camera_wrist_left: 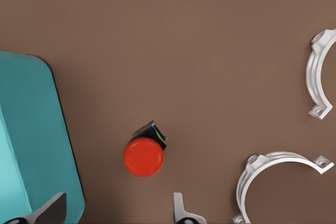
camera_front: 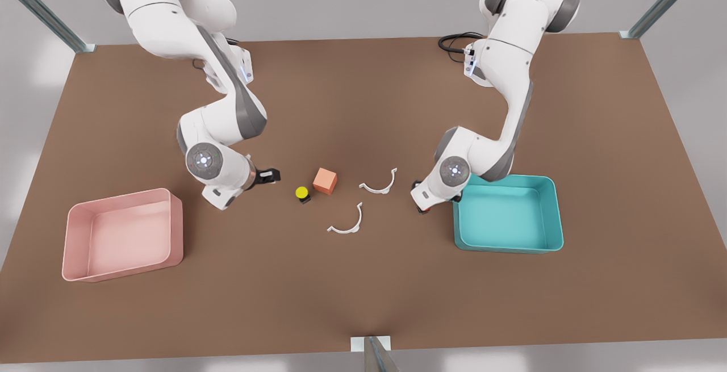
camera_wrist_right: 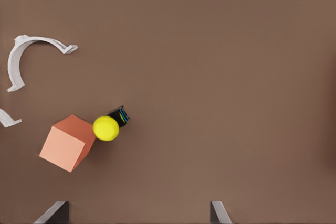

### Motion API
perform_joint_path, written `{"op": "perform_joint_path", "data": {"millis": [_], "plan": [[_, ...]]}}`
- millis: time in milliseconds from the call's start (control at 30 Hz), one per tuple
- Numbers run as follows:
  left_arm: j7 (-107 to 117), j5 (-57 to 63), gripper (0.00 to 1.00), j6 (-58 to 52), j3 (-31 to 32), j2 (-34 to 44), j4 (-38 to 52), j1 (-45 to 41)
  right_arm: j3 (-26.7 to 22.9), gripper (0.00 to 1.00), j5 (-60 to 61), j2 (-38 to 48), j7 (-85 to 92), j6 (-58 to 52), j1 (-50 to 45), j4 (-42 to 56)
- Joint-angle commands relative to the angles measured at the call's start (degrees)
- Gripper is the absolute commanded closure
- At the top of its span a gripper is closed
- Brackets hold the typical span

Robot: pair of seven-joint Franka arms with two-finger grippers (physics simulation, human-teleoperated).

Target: Place the red button in the blue storage box with the left arm, and place the yellow button in the pink storage box with the right arm

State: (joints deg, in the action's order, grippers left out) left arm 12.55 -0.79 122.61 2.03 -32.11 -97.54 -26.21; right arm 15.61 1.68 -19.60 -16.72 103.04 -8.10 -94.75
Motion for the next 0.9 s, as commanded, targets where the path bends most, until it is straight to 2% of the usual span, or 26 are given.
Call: {"op": "perform_joint_path", "data": {"millis": [0, 167, 267, 300, 333, 367, 433, 567, 667, 800, 867], "plan": [[2.5, 0.0, 0.00, 14.9, 0.0, -1.3, -0.5, -0.2, 0.1, 0.00, 0.0, -2.1, -41.7, 6.9, -1.7, 1.1], [2.6, -0.1, 0.00, 16.7, 0.1, -5.3, -0.6, -0.4, 0.1, 0.00, -0.1, -8.1, -67.5, 14.0, -5.1, 1.3], [2.6, 0.0, 0.00, 16.8, 0.1, -6.0, -2.6, -0.9, 0.1, 0.00, -1.9, -8.4, -69.1, 11.2, -5.1, 1.1], [2.6, 0.0, 0.02, 16.8, 0.1, -6.0, -3.2, -1.0, 0.1, 0.00, -3.7, -8.6, -69.1, 11.7, -4.6, 1.1], [2.6, -0.1, 0.16, 16.7, 0.0, -6.0, -3.2, -1.1, 0.0, 0.00, -3.7, -9.8, -69.1, 12.9, -4.5, 1.1], [2.6, -0.1, 0.25, 16.7, 0.0, -5.9, -3.2, -1.1, 0.0, 0.00, -3.4, -9.8, -69.4, 13.8, -4.3, 1.4], [2.6, -0.1, 0.32, 16.7, 0.1, -5.9, -3.2, -1.1, -0.8, 0.00, -3.5, -12.5, -69.0, 20.3, -3.8, 3.3], [2.6, -0.1, 0.39, 16.7, 0.1, -5.9, -3.2, -1.0, -1.6, 0.00, -3.6, -17.4, -69.1, 25.5, -2.7, 5.8], [2.6, -0.1, 0.46, 16.7, 0.0, -5.7, -3.2, -0.9, 0.1, 0.00, -3.3, -18.6, -69.4, 26.5, -2.8, 5.4], [3.5, -0.1, 0.49, 16.1, 0.0, -4.2, -3.2, -0.8, 0.0, 0.00, -3.3, -18.6, -70.6, 26.4, -1.4, 0.4], [3.8, -0.1, 0.49, 12.0, -0.1, -0.2, -3.1, -0.7, 0.0, 0.00, -3.3, -18.5, -70.6, 26.5, -1.1, -0.7]]}}
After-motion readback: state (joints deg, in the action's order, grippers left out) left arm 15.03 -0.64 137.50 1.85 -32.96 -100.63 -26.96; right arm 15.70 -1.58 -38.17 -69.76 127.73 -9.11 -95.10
